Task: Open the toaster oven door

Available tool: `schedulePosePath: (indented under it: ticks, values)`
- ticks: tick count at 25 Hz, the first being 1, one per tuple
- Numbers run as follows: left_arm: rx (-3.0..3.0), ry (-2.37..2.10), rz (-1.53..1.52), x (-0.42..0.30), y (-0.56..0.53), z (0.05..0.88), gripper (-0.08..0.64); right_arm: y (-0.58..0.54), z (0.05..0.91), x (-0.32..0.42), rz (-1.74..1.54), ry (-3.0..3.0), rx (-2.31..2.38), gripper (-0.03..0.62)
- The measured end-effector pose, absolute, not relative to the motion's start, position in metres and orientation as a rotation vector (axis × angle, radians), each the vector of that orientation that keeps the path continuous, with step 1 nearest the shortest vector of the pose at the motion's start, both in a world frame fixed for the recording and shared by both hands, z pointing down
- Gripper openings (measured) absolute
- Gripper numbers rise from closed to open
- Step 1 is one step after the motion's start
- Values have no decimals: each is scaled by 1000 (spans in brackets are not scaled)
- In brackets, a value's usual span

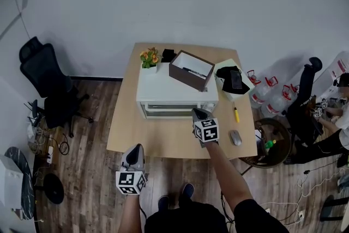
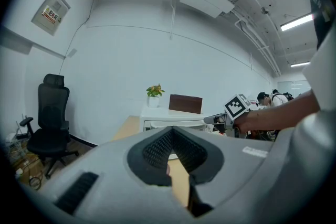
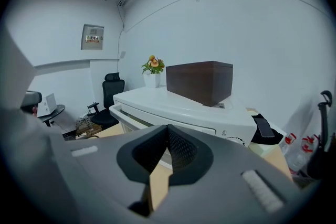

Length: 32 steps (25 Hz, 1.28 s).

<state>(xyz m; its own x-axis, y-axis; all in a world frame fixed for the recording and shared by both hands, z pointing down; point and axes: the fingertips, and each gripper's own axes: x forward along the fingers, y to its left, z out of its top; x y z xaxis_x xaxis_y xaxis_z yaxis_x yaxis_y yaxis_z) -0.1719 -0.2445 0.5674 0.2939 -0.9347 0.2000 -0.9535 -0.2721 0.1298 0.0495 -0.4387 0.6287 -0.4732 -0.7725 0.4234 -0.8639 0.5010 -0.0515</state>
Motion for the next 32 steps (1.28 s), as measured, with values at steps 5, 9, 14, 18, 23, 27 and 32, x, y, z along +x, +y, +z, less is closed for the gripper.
schedulePosePath:
  ticks: [5, 9, 14, 18, 23, 27, 32]
  values:
    - [2344, -1731, 110, -170, -243, 564, -5, -452, 636, 48, 413, -2393, 1362, 6]
    - [2337, -1731, 116, -172, -240, 566, -5, -457, 641, 49, 415, -2368, 1360, 6]
    - [2344, -1730, 113, -171, -239, 564, -5, -457, 643, 50, 419, -2364, 1362, 6]
    - [2350, -1727, 109, -169, -239, 563, -5, -457, 645, 49, 430, -2362, 1343, 6]
    - [2344, -1730, 100, -170, -238, 563, -5, -457, 645, 49, 407, -2344, 1351, 6]
    - [2342, -1736, 97, -172, -235, 562, -5, -456, 644, 49, 409, -2346, 1375, 6]
    - [2330, -1735, 61, -176, -234, 556, -5, -451, 643, 49, 421, -2346, 1397, 6]
